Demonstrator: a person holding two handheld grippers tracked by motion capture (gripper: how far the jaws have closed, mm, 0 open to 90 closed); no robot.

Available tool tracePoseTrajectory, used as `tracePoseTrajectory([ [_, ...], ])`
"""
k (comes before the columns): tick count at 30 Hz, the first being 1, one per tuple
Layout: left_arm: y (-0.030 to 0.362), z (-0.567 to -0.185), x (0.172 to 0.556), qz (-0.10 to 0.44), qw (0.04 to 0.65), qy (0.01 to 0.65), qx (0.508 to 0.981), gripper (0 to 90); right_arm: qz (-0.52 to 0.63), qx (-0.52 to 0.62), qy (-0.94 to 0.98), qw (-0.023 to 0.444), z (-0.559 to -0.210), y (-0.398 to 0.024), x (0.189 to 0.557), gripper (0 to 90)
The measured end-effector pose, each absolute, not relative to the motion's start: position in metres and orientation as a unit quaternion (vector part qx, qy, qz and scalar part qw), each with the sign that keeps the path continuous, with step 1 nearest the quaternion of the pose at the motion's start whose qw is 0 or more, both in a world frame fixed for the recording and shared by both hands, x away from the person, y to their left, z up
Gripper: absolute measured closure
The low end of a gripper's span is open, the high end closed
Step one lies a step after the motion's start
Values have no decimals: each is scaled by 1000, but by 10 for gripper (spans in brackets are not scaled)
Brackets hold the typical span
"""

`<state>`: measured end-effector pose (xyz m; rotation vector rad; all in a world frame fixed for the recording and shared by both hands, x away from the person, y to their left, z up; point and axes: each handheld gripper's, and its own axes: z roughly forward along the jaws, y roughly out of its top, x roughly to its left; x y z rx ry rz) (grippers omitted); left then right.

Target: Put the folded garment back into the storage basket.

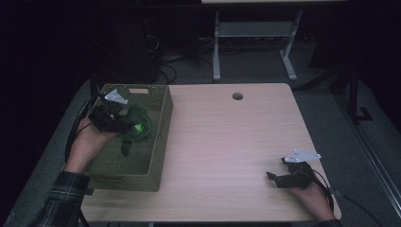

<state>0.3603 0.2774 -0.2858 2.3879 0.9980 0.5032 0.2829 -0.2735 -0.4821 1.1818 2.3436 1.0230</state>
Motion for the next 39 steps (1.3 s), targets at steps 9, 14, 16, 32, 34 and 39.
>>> tracePoseTrajectory([
  [9, 283, -328, 368, 170, 234, 390, 874, 708, 358, 416, 820, 160, -482, -273, 283, 144],
  [14, 280, -351, 373, 159, 224, 398, 875, 704, 359, 414, 821, 162, -482, -274, 283, 144],
  [16, 279, -360, 375, 153, 219, 401, 876, 702, 358, 416, 820, 160, -482, -273, 283, 144],
  [32, 272, -394, 380, 135, 188, 399, 887, 549, 358, 414, 821, 162, -482, -273, 283, 144],
  [34, 274, -391, 378, 140, 189, 397, 887, 503, 358, 414, 821, 162, -482, -273, 283, 144],
  [39, 278, -383, 375, 143, 212, 391, 884, 391, 358, 413, 821, 163, -482, -274, 283, 144],
])
